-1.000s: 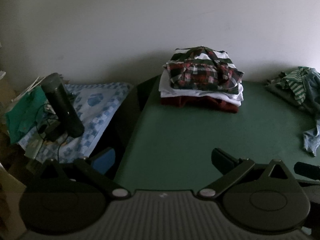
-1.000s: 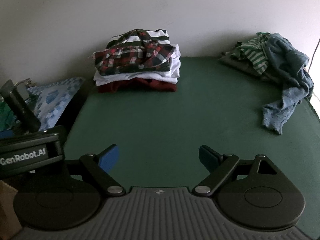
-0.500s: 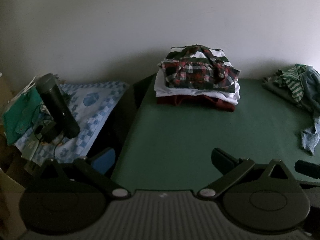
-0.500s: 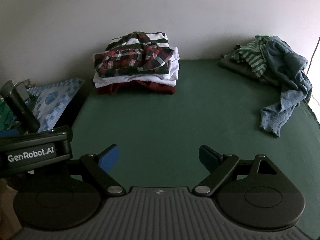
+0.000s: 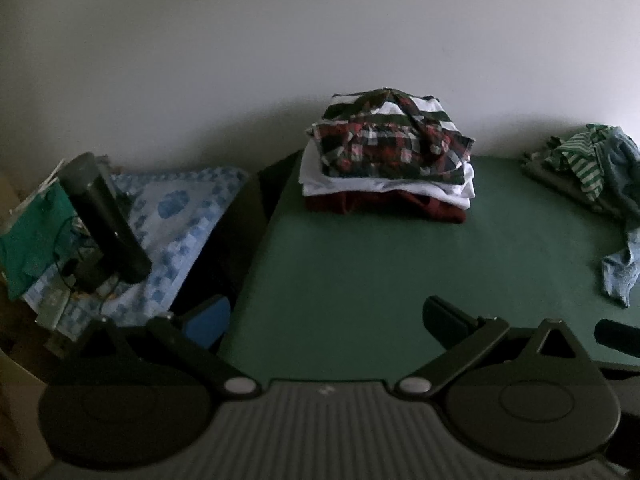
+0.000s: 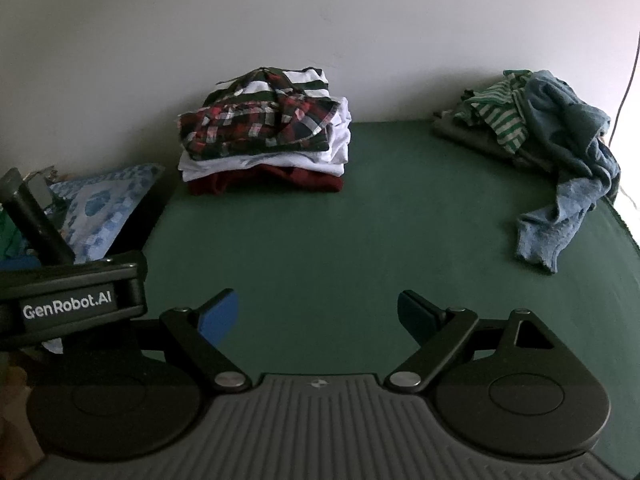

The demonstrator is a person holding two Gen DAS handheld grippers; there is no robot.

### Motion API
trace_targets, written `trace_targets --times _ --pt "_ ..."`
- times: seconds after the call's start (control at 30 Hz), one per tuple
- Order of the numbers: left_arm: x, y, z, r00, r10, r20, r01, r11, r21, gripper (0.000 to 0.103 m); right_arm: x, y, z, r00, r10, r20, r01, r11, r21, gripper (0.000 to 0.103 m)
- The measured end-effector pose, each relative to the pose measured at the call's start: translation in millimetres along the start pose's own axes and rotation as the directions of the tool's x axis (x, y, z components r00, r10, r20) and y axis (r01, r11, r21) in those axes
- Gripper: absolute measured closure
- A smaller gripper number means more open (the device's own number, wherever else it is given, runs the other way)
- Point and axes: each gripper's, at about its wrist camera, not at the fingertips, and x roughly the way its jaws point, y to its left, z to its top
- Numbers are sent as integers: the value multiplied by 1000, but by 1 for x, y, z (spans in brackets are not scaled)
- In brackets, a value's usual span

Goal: Fold clothes

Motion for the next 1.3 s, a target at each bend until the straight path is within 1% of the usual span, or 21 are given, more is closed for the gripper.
trace_targets --times 0.17,0.23,0.37,0.53,0.6,0.63,0.73,0.77,0.87,0.97,1.0,1.1,1.3 --pt "9 6 -5 999 -6 -31 5 999 -32 0 3 -6 -5 999 -36 -2 36 999 8 14" --pt "13 8 -7 999 4 -46 -6 999 -34 0 4 -11 -6 999 -52 2 52 998 28 14" --pt "17 9 -12 998 11 -61 -13 1000 -24 0 -1 -21 -2 999 -47 28 44 994 95 14" --pt "16 4 -15 998 28 -49 -27 999 18 0 -6 -12 0 998 -42 47 39 997 62 14" --pt "16 2 -16 998 46 -48 -44 998 40 0 -8 -8 0 998 -38 50 36 998 46 14" --pt "17 3 -17 998 46 -53 -44 998 40 0 -8 -6 1 998 -36 51 34 999 38 14" --pt "19 9 -18 997 15 -80 -14 1000 7 0 -8 -2 0 998 -36 48 35 999 23 14" --pt "20 11 -18 996 16 -87 -17 1000 0 0 -8 -1 0 998 -37 45 36 999 19 14" --pt "22 12 -20 992 56 -113 -55 998 17 0 -7 3 -3 999 -21 28 21 1000 8 14" --pt "24 16 -23 989 69 -134 -65 997 37 0 -7 9 -6 1000 -16 20 16 1000 -12 14" --pt "24 19 -24 989 56 -140 -53 998 28 0 -7 11 -7 1000 -15 17 15 1000 -16 14" --pt "21 25 -29 990 38 -138 -39 999 -3 0 -7 14 -9 1000 -6 9 6 1000 -22 14" --pt "14 28 -30 992 33 -120 -35 999 -15 1 -10 20 -11 1000 4 11 -3 1000 -31 14"
